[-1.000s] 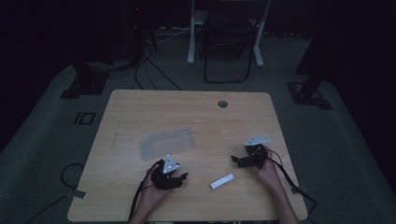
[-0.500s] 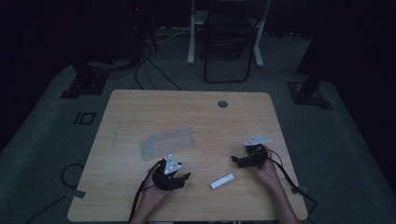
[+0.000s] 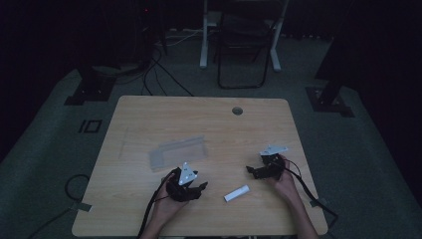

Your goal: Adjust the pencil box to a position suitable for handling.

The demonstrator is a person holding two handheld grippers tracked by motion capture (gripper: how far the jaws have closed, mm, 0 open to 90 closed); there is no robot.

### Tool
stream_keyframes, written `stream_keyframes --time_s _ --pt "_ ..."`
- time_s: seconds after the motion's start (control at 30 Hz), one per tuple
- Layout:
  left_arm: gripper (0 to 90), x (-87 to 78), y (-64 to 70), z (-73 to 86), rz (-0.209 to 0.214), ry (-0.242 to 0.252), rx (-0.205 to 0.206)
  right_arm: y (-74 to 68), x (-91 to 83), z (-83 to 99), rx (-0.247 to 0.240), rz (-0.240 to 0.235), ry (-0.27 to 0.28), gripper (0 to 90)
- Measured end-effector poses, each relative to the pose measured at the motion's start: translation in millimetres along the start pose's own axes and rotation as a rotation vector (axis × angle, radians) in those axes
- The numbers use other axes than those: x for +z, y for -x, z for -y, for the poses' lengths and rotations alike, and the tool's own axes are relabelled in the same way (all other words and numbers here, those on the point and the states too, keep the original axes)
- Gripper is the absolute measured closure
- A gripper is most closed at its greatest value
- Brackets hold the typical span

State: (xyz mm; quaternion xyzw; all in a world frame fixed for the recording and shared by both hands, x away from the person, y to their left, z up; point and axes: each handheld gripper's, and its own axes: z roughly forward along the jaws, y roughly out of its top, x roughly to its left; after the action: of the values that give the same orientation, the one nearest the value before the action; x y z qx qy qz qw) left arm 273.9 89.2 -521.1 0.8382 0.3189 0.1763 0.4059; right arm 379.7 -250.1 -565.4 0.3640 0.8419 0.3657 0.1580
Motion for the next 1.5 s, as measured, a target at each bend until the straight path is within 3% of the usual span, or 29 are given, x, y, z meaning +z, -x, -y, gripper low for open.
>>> stream_keyframes --time_s 0.83,1.5 --pt "44.6 11.7 17.9 -24.8 0.041 0.005 0.046 1.0 0.1 0.0 0.025 0.023 0.002 11.6" --pt "44.7 22.2 33.7 -35.7 0.071 0.004 0.082 1.1 0.1 0.0 0.024 0.023 0.002 11.6"
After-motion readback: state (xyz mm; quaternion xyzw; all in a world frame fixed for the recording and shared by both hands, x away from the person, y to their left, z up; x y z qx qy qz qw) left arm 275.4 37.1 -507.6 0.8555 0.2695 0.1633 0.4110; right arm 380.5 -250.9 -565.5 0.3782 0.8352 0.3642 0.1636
